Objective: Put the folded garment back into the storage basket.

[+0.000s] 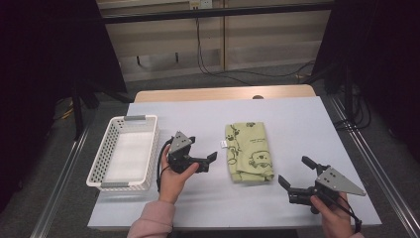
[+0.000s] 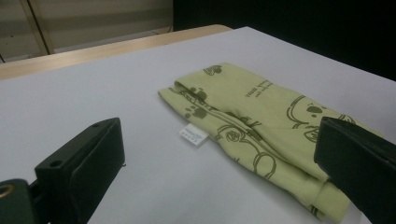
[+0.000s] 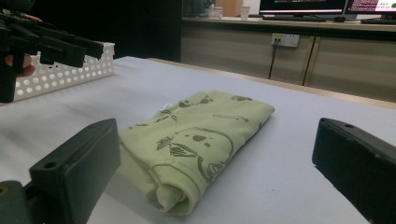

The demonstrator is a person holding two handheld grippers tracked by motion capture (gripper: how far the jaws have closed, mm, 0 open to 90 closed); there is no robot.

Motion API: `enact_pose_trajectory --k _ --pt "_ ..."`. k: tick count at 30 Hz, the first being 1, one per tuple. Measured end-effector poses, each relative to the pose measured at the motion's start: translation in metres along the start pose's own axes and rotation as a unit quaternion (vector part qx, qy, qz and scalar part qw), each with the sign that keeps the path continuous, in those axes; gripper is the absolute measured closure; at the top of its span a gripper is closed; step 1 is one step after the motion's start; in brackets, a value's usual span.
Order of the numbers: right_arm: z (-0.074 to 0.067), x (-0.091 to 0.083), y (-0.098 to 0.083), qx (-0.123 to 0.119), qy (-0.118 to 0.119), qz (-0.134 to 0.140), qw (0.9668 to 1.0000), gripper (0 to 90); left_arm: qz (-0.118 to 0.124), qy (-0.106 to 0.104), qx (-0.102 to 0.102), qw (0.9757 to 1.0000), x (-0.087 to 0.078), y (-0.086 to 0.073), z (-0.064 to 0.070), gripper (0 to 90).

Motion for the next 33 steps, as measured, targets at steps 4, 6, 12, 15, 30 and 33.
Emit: enact_pose_trajectory --k 4,6,12,15,30,33 --pt "0.000 0.000 0.000 0.000 0.000 0.000 1.0000 0.6 -0.005 -0.006 0.001 1.0000 0.006 0.000 0.002 2.1" --pt "0.000 0.000 0.000 0.000 0.000 0.001 1.0000 0.6 -0.011 -0.005 0.003 0.9999 0.008 0.000 0.003 2.1" --pt "0.000 0.000 0.000 0.000 0.001 0.001 1.0000 0.6 -0.015 -0.008 0.002 0.9998 0.013 0.001 0.004 2.2" --pt "0.000 0.000 0.001 -0.002 0.002 0.002 1.0000 0.6 -0.015 -0.012 0.002 0.9998 0.017 0.002 0.005 2.3" --pt "-0.001 0.000 0.001 -0.003 0.004 0.004 1.0000 0.6 -0.029 -0.016 0.003 0.9995 0.032 0.005 0.009 2.6" --pt "-0.001 0.000 0.001 -0.003 0.004 0.004 1.0000 0.6 -0.033 -0.019 0.006 0.9993 0.035 0.005 0.010 2.6"
Point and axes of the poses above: each handheld gripper's, and its own axes: x roughly forward along the jaws, y roughly out of its top, z roughly to its right, the point moved 5 cm from there along x, roughly forward along the jaws, and after that the axes turned 4 degrees about -x, right-handed, at the moved point
